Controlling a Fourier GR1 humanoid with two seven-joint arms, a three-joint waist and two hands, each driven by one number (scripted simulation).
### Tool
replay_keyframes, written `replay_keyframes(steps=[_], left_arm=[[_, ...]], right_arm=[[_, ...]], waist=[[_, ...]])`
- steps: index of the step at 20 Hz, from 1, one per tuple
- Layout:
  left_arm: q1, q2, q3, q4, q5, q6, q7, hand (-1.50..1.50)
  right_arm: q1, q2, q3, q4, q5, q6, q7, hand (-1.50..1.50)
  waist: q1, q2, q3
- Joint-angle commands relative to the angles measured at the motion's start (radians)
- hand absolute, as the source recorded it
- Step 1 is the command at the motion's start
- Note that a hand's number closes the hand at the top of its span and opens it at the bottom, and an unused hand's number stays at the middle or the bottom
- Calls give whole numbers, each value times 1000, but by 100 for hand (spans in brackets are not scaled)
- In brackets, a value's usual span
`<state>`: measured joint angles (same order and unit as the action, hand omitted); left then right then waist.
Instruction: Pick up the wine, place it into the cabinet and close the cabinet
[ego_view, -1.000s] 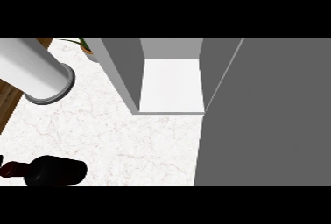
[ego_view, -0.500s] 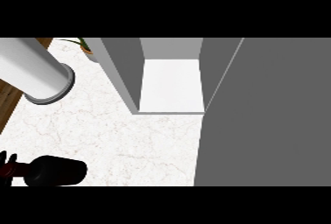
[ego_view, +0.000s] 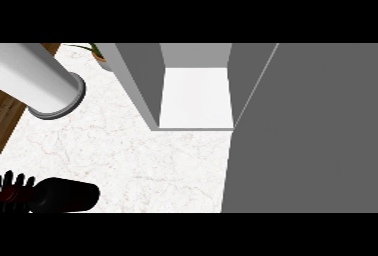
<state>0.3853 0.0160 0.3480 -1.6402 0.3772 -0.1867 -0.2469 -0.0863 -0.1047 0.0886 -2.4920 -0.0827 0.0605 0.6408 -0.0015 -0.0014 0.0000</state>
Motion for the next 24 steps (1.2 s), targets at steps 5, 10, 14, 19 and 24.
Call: replay_keyframes(steps=[5,10,14,19,24], left_arm=[[-53,22,11,91,-9,-18,-30,-150],[-69,23,30,211,-31,-46,-126,-150],[-145,4,14,258,-63,14,-135,-150],[-117,6,-3,284,-52,-41,-143,-150],[-197,26,19,449,-44,-86,-239,-150]], right_arm=[[85,15,9,-149,-78,9,43,-150],[-1,9,28,-175,-56,-19,138,-150],[16,30,49,-183,-41,-25,126,-150],[54,17,20,-138,-34,12,51,-150],[6,25,38,-125,-25,-16,96,-150]], waist=[[-2,0,0],[-2,-1,-1],[-5,-1,-1],[-1,0,0],[-2,0,0]])
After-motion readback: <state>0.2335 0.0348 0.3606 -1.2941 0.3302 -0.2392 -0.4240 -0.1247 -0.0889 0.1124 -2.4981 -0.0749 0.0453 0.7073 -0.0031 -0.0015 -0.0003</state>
